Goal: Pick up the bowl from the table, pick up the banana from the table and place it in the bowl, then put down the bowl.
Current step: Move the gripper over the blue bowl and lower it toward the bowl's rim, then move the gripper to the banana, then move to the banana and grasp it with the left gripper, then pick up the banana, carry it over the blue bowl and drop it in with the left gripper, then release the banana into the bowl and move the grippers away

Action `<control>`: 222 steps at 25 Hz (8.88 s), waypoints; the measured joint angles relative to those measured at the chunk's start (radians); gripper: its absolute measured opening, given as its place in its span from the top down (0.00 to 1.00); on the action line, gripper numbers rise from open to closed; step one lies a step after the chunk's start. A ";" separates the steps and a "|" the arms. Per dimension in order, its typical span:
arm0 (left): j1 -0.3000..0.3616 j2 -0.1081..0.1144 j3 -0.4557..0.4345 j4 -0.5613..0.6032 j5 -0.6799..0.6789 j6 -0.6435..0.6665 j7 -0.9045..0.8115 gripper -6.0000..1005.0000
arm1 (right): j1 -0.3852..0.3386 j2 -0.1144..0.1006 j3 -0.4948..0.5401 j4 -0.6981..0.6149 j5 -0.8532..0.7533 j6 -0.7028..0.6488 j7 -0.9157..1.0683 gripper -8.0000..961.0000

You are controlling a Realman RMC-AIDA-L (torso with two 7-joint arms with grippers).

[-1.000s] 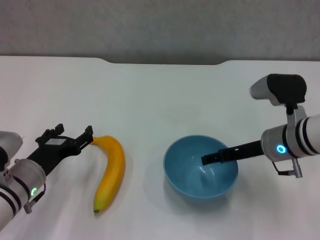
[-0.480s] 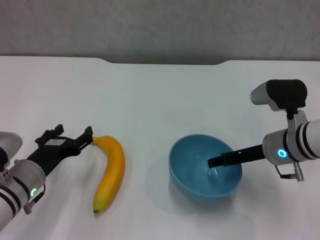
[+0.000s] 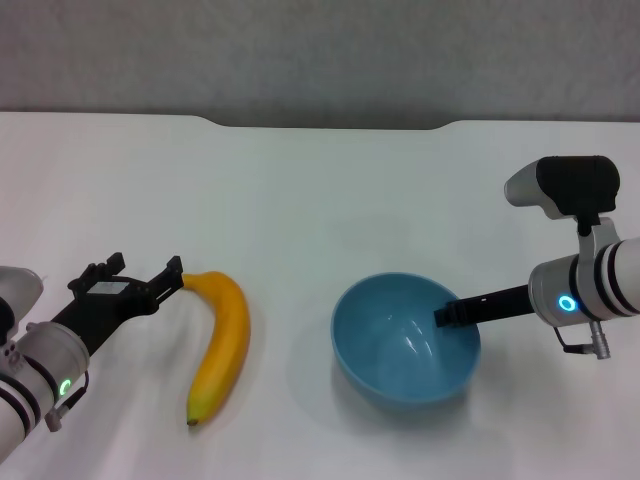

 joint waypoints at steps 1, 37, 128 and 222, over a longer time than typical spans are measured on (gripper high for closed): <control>0.000 0.000 0.000 0.000 0.000 0.000 0.000 0.11 | 0.000 0.000 0.000 0.000 -0.001 0.000 0.000 0.78; -0.001 0.006 0.026 -0.829 0.150 1.268 0.032 0.11 | -0.108 -0.004 0.005 -0.121 0.005 -0.053 0.000 0.96; -0.010 0.003 0.120 -1.065 -0.041 0.978 0.189 0.50 | -0.046 -0.001 -0.084 -0.170 0.135 -0.007 0.048 0.96; 0.072 0.003 -0.202 -0.706 0.176 0.867 0.170 0.13 | 0.063 -0.003 -0.066 -0.014 -0.084 -0.017 0.091 0.94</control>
